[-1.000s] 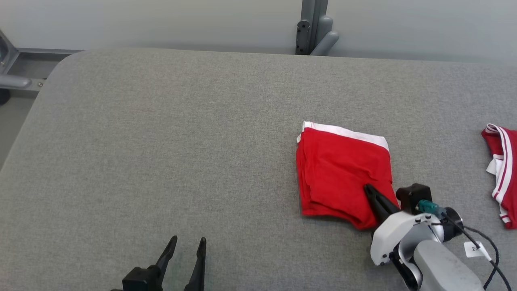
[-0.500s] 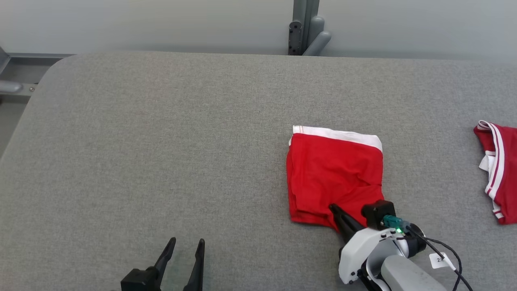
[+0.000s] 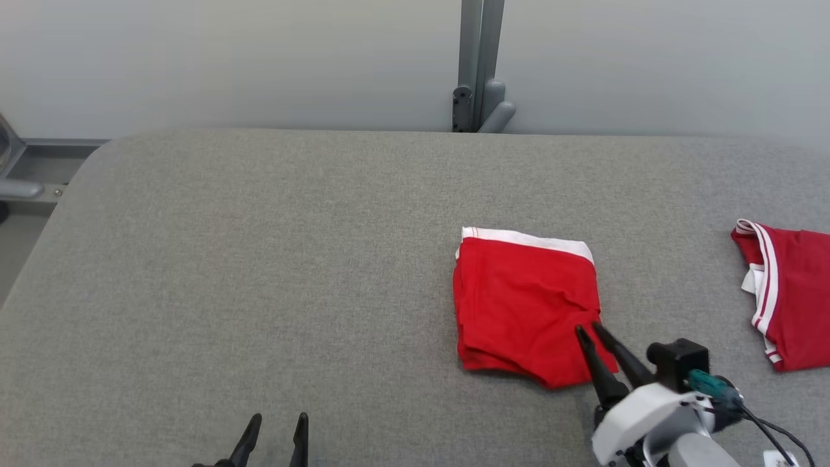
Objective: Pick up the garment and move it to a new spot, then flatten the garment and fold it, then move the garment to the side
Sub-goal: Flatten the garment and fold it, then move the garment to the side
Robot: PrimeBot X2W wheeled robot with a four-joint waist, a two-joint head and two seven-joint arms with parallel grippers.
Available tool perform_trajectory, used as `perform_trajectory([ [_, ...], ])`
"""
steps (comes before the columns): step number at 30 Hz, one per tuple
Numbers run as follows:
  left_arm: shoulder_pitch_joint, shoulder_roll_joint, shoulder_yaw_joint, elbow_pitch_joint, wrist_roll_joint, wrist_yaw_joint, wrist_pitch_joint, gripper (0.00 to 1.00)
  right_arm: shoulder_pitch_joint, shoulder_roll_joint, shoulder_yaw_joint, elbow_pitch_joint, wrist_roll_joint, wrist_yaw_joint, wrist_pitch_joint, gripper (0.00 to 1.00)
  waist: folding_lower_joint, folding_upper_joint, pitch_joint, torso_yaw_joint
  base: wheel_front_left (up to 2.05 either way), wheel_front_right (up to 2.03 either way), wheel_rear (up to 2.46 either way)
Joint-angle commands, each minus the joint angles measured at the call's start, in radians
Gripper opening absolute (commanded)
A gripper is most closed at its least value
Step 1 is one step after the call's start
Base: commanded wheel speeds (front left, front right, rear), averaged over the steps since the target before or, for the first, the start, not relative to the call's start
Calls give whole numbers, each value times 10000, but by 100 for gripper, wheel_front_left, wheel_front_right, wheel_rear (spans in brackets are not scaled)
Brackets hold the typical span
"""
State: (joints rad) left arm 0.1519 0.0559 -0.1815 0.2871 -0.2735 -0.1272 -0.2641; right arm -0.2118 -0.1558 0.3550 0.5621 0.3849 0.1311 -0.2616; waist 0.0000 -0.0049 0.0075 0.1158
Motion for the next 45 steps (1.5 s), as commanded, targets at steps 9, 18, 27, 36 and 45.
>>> perform_trajectory([
  [9,310,-22,710,-458,-165,56,4,100,3266,326,-3479,-3788,-2153,-7,-33,100,0,49,-711,-443,0,0,0],
  [18,458,-38,751,-265,3,-30,4,100,4235,639,-4420,-3847,-2660,-8,-36,100,0,49,-1023,-413,0,0,0],
  [27,398,-45,693,-329,23,-39,4,100,4127,876,-4337,-3654,-2676,-8,-35,100,0,49,-875,-359,0,0,0],
  [36,191,-45,621,-602,-152,-45,4,100,2357,835,-3734,-2722,-714,-5,300,100,0,49,-344,-293,0,0,0],
  [45,-326,-41,323,-669,-190,-46,4,100,-1014,647,-3792,-1039,344,-3,4364,100,0,49,706,-64,0,0,0],
])
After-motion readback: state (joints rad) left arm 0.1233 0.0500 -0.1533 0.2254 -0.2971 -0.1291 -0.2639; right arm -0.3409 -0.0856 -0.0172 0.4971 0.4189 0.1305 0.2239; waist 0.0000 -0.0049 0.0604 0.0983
